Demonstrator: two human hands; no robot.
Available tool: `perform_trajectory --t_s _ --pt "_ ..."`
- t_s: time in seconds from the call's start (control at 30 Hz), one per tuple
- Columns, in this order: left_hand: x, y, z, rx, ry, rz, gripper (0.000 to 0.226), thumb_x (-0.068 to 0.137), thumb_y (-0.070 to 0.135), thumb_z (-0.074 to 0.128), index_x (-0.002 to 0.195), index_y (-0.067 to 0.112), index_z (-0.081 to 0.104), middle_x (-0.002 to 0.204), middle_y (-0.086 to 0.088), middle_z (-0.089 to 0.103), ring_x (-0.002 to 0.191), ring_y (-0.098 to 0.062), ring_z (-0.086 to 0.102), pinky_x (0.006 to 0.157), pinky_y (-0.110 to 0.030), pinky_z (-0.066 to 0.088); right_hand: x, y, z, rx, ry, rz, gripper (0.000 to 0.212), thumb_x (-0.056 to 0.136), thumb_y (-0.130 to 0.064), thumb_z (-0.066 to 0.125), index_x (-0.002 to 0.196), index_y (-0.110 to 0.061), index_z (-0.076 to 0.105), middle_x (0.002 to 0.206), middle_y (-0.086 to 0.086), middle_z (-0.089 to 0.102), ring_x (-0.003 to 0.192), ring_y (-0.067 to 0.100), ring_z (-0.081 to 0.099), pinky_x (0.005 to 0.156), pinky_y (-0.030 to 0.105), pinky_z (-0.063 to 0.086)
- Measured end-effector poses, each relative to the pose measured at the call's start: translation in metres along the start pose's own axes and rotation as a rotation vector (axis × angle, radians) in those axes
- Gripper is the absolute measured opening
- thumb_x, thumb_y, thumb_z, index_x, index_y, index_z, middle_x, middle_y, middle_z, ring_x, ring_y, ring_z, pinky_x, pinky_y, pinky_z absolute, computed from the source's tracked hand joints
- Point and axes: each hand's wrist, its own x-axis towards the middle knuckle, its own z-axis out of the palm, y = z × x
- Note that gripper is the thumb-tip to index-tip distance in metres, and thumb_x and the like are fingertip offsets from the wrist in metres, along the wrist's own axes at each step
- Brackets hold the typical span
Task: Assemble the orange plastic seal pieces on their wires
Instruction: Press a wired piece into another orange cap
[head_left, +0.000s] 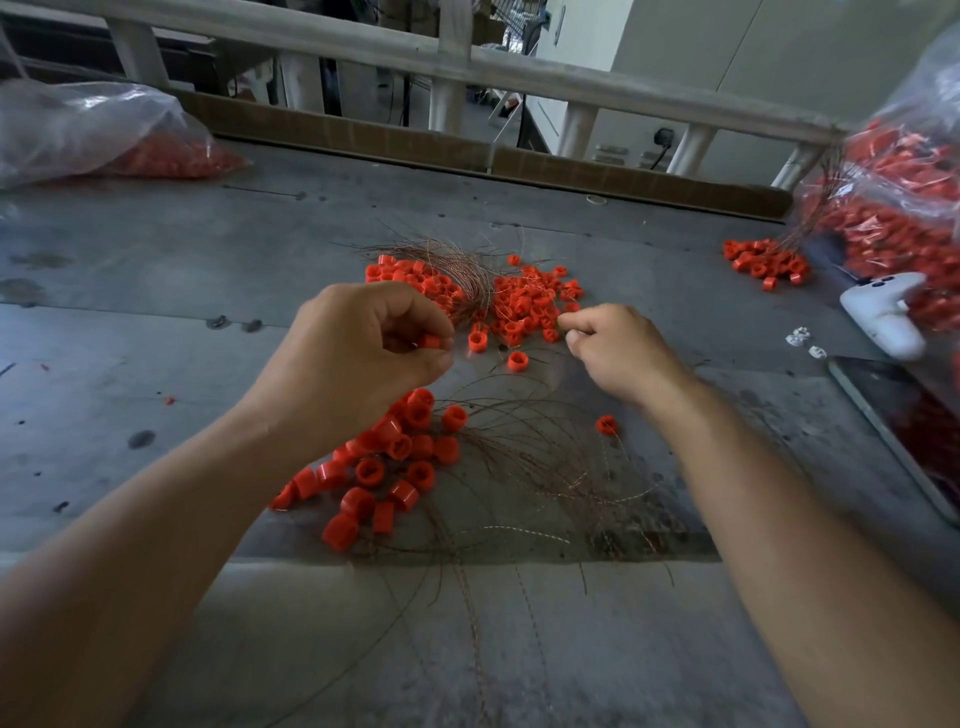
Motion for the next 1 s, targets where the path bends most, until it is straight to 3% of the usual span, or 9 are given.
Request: perform_trajectory --t_s 0.13,0.27,0.4,0.57,0.77,0.9,1.0 --pt "-0.001 0.001 0.0 -0.001 0.0 0.004 0.023 0.071 0.008 0.073 0.071 0.029 0.066 0.071 0.013 0.068 0.068 0.0 0.064 0.064 -0.006 0.049 -0.003 -0.002 -0.007 0.322 0.148 0.009 0.027 0.091 -0.004 0.048 0.112 -0.009 0.065 0.119 0.003 0.062 0.111 0.01 0.053 0.09 0.017 0.036" --pt "-0.001 0.002 0.0 0.006 0.002 -0.005 0.022 0.071 0.007 0.073 0.072 0.028 0.066 0.071 0.012 0.068 0.068 -0.001 0.064 0.065 -0.007 0.05 -0.005 -0.001 -0.014 0.548 0.165 0.016 0.032 0.085 0.009 0.05 0.105 -0.008 0.067 0.095 -0.009 0.064 0.086 -0.005 0.057 0.07 0.0 0.042" --pt "-0.002 0.003 0.0 0.01 -0.002 -0.012 0.02 0.072 0.008 0.073 0.074 0.027 0.066 0.074 0.01 0.068 0.069 -0.002 0.064 0.067 -0.01 0.051 -0.005 0.0 -0.014 0.676 0.181 -0.008 0.044 0.076 0.02 0.052 0.097 -0.016 0.066 0.083 -0.007 0.064 0.08 -0.001 0.06 0.064 0.005 0.045" --pt "-0.002 0.004 0.0 0.02 -0.011 -0.001 0.019 0.073 0.009 0.072 0.076 0.026 0.066 0.076 0.01 0.068 0.07 -0.002 0.063 0.069 -0.011 0.052 -0.005 -0.002 -0.015 0.708 0.228 -0.039 0.04 0.077 0.015 0.056 0.083 -0.024 0.065 0.08 -0.009 0.065 0.078 -0.001 0.062 0.064 0.006 0.045" --pt "-0.002 0.003 0.0 0.012 -0.014 0.014 0.02 0.072 0.009 0.073 0.075 0.027 0.066 0.074 0.01 0.068 0.069 -0.001 0.064 0.068 -0.009 0.051 -0.009 -0.004 -0.016 0.713 0.276 -0.086 0.036 0.075 0.011 0.065 0.082 -0.024 0.065 0.077 -0.007 0.066 0.073 0.001 0.064 0.067 0.01 0.049" --pt "-0.001 0.002 0.002 0.018 -0.014 0.027 0.022 0.072 0.008 0.073 0.073 0.029 0.065 0.073 0.012 0.068 0.068 -0.001 0.064 0.067 -0.011 0.052 -0.01 -0.005 -0.016 0.549 0.372 -0.129 0.028 0.073 0.0 0.072 0.089 -0.022 0.066 0.076 -0.012 0.063 0.069 -0.004 0.061 0.069 0.007 0.048" --pt "-0.001 0.002 0.002 0.024 -0.017 0.031 0.023 0.071 0.008 0.073 0.073 0.029 0.065 0.072 0.012 0.068 0.068 -0.001 0.064 0.067 -0.01 0.051 -0.01 -0.005 -0.016 0.414 0.467 -0.163 0.02 0.074 -0.006 0.074 0.093 -0.011 0.071 0.076 -0.014 0.059 0.064 -0.009 0.056 0.066 0.001 0.042"
